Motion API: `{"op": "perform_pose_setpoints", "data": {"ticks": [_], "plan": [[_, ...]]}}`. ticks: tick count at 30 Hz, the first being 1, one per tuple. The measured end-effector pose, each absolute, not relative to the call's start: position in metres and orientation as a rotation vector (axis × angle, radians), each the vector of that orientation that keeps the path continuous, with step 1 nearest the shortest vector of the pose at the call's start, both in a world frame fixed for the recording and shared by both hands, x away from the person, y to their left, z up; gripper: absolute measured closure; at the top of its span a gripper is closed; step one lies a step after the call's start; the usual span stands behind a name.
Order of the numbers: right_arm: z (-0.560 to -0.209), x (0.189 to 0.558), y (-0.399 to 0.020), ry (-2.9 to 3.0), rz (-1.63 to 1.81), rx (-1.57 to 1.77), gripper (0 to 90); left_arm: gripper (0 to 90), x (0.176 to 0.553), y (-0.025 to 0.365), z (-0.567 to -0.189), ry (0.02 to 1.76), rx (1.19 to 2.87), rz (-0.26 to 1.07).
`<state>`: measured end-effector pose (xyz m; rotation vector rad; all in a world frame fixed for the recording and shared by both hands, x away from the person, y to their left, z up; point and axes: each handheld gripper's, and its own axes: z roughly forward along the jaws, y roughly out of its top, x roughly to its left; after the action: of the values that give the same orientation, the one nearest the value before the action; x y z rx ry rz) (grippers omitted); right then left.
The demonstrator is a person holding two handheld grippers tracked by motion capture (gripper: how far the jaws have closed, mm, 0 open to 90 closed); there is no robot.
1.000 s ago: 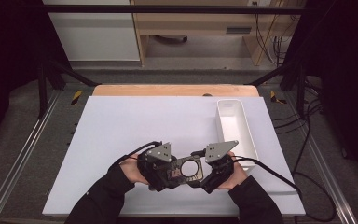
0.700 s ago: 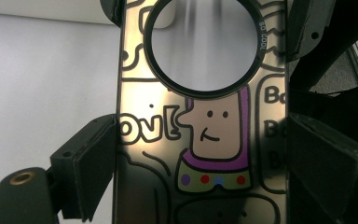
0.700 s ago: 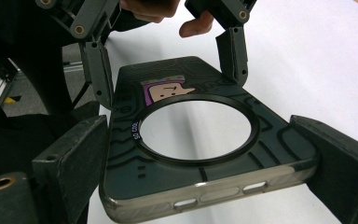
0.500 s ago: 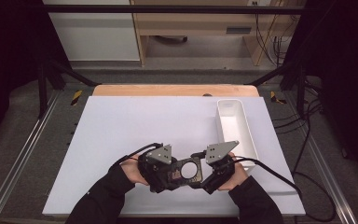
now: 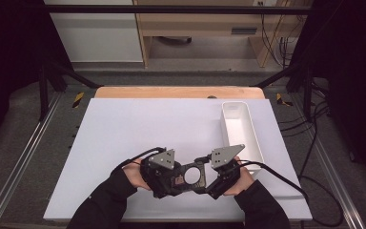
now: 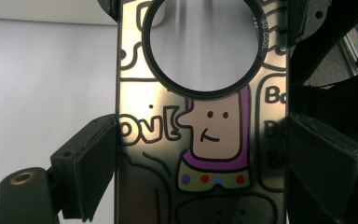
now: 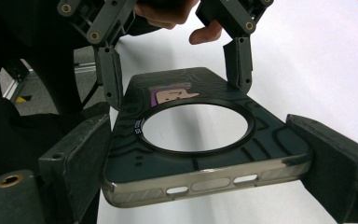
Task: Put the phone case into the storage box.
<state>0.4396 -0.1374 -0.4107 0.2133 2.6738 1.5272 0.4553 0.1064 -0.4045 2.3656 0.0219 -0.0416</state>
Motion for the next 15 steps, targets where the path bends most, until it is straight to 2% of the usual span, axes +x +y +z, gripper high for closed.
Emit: {"op": "perform_pose_setpoints", "data": {"ticks": [15], "plan": [[-0.4084, 0.4361, -0.1394, 2.691, 1.510, 0.189, 12.0, 11.4, 0.4535, 0.1040, -0.4073, -0.021, 2.363, -0.042]]}}
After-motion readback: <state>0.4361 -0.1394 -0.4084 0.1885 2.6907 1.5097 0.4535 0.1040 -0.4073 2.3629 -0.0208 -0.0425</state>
